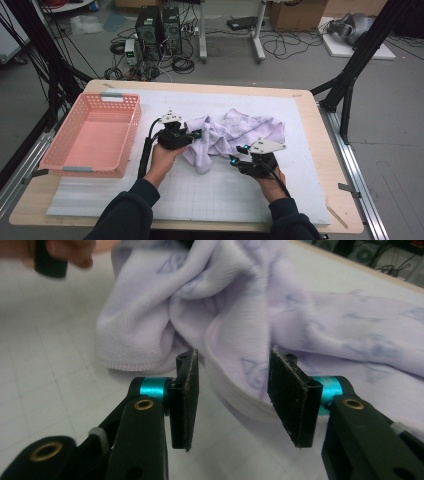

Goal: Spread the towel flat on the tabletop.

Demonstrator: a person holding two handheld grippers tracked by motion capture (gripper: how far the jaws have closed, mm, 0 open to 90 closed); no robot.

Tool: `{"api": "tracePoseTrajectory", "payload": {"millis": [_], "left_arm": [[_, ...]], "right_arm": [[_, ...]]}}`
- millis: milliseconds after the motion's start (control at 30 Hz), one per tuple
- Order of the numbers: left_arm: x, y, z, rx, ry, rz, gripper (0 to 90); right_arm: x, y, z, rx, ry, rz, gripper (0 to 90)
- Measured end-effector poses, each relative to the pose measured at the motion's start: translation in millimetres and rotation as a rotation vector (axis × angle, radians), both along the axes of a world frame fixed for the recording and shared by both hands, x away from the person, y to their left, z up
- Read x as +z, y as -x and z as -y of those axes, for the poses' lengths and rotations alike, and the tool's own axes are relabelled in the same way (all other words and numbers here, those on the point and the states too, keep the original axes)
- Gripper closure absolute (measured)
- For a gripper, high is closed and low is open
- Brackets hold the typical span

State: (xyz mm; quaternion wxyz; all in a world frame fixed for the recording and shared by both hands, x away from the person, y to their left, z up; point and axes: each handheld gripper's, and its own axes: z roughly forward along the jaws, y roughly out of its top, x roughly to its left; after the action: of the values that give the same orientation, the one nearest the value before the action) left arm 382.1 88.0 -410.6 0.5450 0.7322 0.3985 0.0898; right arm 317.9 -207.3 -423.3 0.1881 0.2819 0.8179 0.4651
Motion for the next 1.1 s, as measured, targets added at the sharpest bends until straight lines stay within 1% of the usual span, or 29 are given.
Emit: {"api": "tracePoseTrajectory", "payload": {"millis": [33,67,133,167,233,267,300,333,400,433,467,500,567,600,633,700,733,767,833,867,900,933,967,1000,1033,1067,1100], "left_arm": [[-0.2,0.0,-0.2,0.001,-0.009,0.000,73.5],[-0.1,0.1,-0.6,-0.001,-0.019,-0.002,72.7],[-0.1,0.8,-1.7,-0.002,-0.032,0.000,72.0],[0.0,0.9,-2.8,-0.005,-0.040,0.005,71.9],[-0.6,1.1,-5.6,-0.005,-0.058,0.010,71.8],[-1.2,0.9,-7.3,-0.004,-0.064,0.009,71.8],[-2.0,0.8,-9.3,0.004,-0.069,0.011,71.7],[-2.9,0.8,-11.2,0.015,-0.073,0.014,72.0],[-4.6,0.3,-14.2,0.021,-0.085,0.009,73.3],[-5.2,0.3,-14.7,0.023,-0.100,0.013,74.3],[-5.3,0.6,-14.5,0.022,-0.125,0.025,75.5],[-5.3,1.4,-13.0,0.029,-0.156,0.046,77.0],[-5.9,2.5,-8.6,0.042,-0.211,0.079,78.2],[-6.9,2.2,-6.3,0.051,-0.224,0.090,78.4],[-7.9,1.7,-4.6,0.063,-0.246,0.099,78.5],[-11.3,-0.7,-2.0,0.089,-0.283,0.115,78.4],[-13.4,-2.3,-1.1,0.102,-0.304,0.119,78.4],[-15.6,-3.8,-0.3,0.114,-0.316,0.120,78.3],[-19.7,-6.0,-0.3,0.125,-0.349,0.107,77.3],[-21.2,-6.7,-1.0,0.128,-0.358,0.091,76.3],[-22.2,-7.3,-2.0,0.129,-0.353,0.075,73.9],[-22.2,-7.6,-3.3,0.136,-0.351,0.058,68.0],[-21.9,-7.8,-5.1,0.140,-0.340,0.048,62.1],[-21.4,-7.9,-6.9,0.138,-0.323,0.035,57.1],[-20.6,-8.0,-9.1,0.140,-0.318,0.022,52.0],[-19.4,-7.5,-10.8,0.152,-0.308,0.015,45.4],[-17.6,-6.4,-13.0,0.150,-0.298,0.014,42.9]], "right_arm": [[-3.3,-2.3,-5.4,0.009,0.025,-0.014,57.6],[-7.3,-4.8,-10.2,0.015,0.055,-0.021,63.4],[-14.5,-8.8,-15.3,0.005,0.129,-0.038,82.6],[-16.2,-10.2,-14.2,-0.004,0.142,-0.051,87.0],[-14.2,-12.1,-6.3,-0.012,0.129,-0.061,87.7],[-11.6,-11.9,-0.9,-0.023,0.131,-0.051,88.0],[-8.5,-12.0,5.9,-0.037,0.133,-0.042,88.1],[-5.7,-12.3,13.9,-0.051,0.125,-0.037,88.2],[0.0,-13.1,31.3,-0.097,0.109,-0.025,88.3],[2.5,-13.7,40.2,-0.122,0.099,-0.020,88.3],[4.7,-14.4,48.6,-0.147,0.091,-0.016,88.3],[6.5,-16.0,56.5,-0.168,0.083,-0.009,88.3],[8.2,-19.5,68.4,-0.198,0.069,-0.005,88.3],[8.4,-22.1,72.6,-0.207,0.062,-0.007,88.4],[8.5,-24.8,75.5,-0.219,0.053,-0.010,88.4],[8.1,-32.2,77.9,-0.237,0.056,-0.001,88.4],[8.5,-35.3,76.3,-0.251,0.069,0.006,88.3],[8.8,-39.5,74.3,-0.257,0.086,0.021,88.3],[9.0,-47.0,66.9,-0.281,0.108,0.037,88.2],[8.5,-50.6,63.2,-0.287,0.120,0.032,88.0],[7.7,-53.8,59.7,-0.287,0.125,0.024,87.3],[6.9,-55.7,56.9,-0.288,0.130,0.025,86.2],[6.7,-56.0,55.7,-0.291,0.132,0.029,81.4],[6.6,-55.4,56.1,-0.301,0.120,0.022,72.0],[6.9,-54.8,58.1,-0.301,0.096,-0.004,64.8],[7.5,-52.9,60.8,-0.306,0.083,-0.015,61.6],[8.6,-49.7,63.8,-0.309,0.072,-0.011,61.0]]}}
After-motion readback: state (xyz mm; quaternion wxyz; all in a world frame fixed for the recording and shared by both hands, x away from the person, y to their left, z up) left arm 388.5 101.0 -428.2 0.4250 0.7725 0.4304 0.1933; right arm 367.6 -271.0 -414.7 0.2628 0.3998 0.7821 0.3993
